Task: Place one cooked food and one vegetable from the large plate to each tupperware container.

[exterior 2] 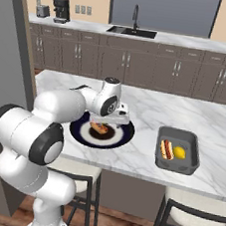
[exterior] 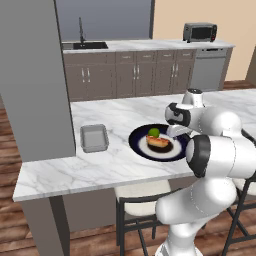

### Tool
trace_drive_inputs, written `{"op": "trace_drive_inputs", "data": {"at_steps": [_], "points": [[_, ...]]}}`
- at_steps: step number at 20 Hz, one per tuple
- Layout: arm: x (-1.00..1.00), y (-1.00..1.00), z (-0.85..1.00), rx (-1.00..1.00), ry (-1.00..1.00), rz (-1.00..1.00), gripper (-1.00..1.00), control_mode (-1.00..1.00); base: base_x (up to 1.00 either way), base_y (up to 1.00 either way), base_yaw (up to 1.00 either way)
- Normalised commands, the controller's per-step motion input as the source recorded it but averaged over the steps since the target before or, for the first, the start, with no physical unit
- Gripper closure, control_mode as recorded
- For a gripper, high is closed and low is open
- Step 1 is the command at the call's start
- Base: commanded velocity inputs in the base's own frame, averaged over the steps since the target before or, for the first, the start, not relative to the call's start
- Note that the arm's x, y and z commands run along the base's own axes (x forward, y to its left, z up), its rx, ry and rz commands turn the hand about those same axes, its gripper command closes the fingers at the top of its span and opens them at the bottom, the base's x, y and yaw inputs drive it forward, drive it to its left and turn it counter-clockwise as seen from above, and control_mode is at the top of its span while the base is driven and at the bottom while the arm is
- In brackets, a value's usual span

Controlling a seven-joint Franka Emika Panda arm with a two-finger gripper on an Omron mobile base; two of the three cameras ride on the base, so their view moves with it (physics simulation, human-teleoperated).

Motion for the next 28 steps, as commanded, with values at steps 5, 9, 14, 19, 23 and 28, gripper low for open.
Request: {"op": "trace_drive_inputs", "data": {"at_steps": [5,9,14,19,23,28], "points": [[0.15,0.53,0.0,-0.01,0.0,0.1,-1.0,-1.0,0.0,0.0,0.0],[0.06,0.48,-0.09,0.0,0.0,0.09,-1.0,-1.0,0.0,0.0,0.0],[0.14,0.13,-0.25,0.0,0.0,0.1,-1.0,-1.0,0.0,0.0,0.0],[0.19,0.0,-0.3,0.0,0.03,0.1,-1.0,-1.0,0.0,0.0,0.0],[0.33,-0.01,-0.1,0.0,0.0,0.09,-1.0,-1.0,0.0,0.0,0.0],[0.36,0.0,-0.17,0.0,0.01,0.08,-1.0,-1.0,0.0,0.0,0.0]]}}
